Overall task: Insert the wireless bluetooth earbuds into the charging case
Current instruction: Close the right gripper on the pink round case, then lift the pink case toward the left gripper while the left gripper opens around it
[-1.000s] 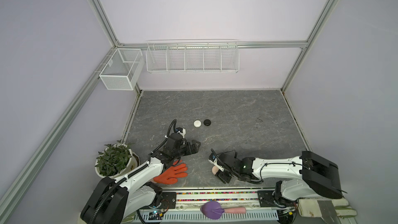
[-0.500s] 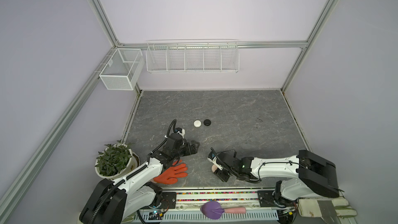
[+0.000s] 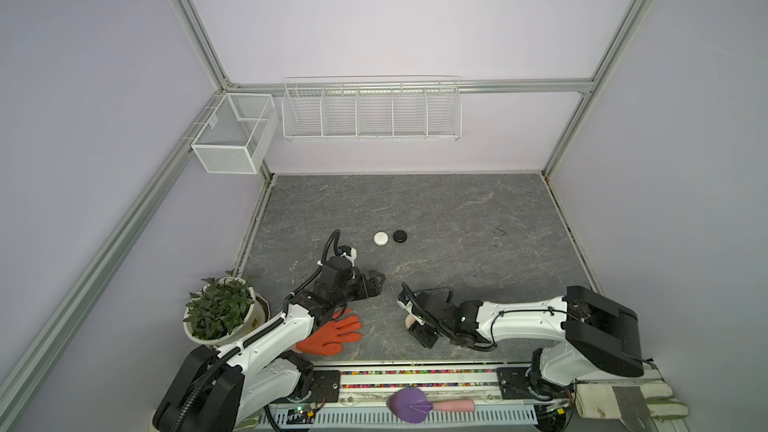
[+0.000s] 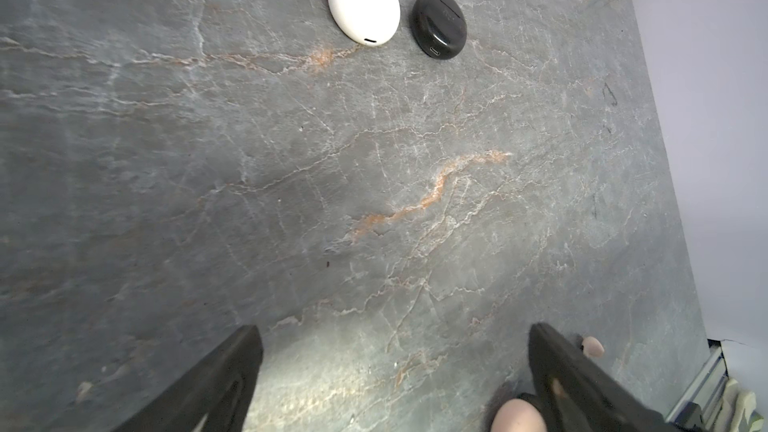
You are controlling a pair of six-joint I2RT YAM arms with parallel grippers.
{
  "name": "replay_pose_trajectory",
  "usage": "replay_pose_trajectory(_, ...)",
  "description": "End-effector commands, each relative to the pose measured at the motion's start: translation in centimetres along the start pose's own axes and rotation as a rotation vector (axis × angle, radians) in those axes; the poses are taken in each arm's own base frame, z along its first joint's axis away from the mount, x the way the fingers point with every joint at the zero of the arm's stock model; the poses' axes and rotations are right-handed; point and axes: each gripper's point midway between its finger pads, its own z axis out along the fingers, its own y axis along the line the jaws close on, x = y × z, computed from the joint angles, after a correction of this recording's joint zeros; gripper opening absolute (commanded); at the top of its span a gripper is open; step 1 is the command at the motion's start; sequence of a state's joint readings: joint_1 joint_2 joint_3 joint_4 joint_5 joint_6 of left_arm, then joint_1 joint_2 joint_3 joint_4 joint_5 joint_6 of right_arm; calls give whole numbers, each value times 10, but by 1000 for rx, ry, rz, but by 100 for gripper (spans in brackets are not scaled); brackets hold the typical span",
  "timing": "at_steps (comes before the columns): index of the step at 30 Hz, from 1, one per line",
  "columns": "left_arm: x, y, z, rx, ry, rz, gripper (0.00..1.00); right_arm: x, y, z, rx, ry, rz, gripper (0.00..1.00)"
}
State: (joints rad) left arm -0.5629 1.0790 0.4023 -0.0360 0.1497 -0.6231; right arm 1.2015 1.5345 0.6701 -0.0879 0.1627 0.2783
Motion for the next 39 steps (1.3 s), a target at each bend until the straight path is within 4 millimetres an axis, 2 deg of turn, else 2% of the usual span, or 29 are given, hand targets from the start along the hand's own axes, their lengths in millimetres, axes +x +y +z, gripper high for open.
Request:
replay_pose_trajectory(1, -8, -1, -3, -8, -24, 9, 100, 21, -9, 1, 51, 86, 18, 53)
replay_pose_trajectory(8, -9, 0, -7, -14, -31, 9, 100, 17, -8, 3, 49, 78, -14, 43)
replay_pose_trajectory(15, -7, -1, -11, -1, -26, -7, 100, 2, -11, 2, 43, 46, -110, 42)
replay_pose_trajectory(19, -4, -10, -13, 48, -3, -28, 100, -20, -13, -5, -1, -12, -190, 36)
replay_pose_trajectory(25, -4, -36, -31, 129, 81, -49, 96, -65, -26, -22, -67, -150, -264, 36)
replay_pose_trajectory(29, -10, -78, -57, 356, 61, -17, 92, -85, -36, -43, -88, -206, -355, 35)
replay_pose_trajectory(32, -14, -99, -73, 487, 21, -5, 91, -97, -43, -64, -117, -269, -411, 33)
replay_pose_trajectory(34, -12, -108, -77, 563, 29, -14, 86, -110, -41, -79, -188, -352, -456, 30)
replay_pose_trajectory(37, -16, -117, -74, 643, 13, -54, 78, -147, -39, -104, -215, -455, -514, 27)
replay_pose_trajectory(39, -17, -121, -73, 670, 17, -51, 77, -158, -38, -110, -220, -452, -562, 27)
